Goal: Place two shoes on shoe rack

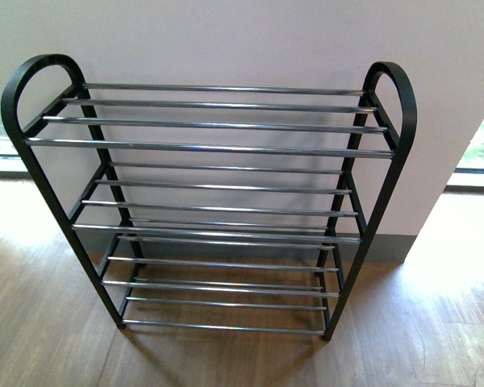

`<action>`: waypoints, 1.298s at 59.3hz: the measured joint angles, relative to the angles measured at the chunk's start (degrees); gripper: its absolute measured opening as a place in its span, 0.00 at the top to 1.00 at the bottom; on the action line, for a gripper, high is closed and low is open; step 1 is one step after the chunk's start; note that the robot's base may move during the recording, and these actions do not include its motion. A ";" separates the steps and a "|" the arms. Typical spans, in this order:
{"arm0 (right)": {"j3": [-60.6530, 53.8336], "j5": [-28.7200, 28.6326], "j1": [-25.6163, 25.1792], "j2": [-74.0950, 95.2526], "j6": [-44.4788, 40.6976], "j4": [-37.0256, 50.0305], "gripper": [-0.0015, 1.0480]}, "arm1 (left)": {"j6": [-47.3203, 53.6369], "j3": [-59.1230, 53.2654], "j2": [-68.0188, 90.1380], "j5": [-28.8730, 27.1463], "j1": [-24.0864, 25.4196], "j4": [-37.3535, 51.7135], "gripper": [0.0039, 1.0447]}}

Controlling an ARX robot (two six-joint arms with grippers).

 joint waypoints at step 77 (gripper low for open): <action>0.00 -0.04 0.00 0.00 0.00 0.00 0.96 | -4.98 1.88 -0.77 17.03 3.91 -9.68 0.99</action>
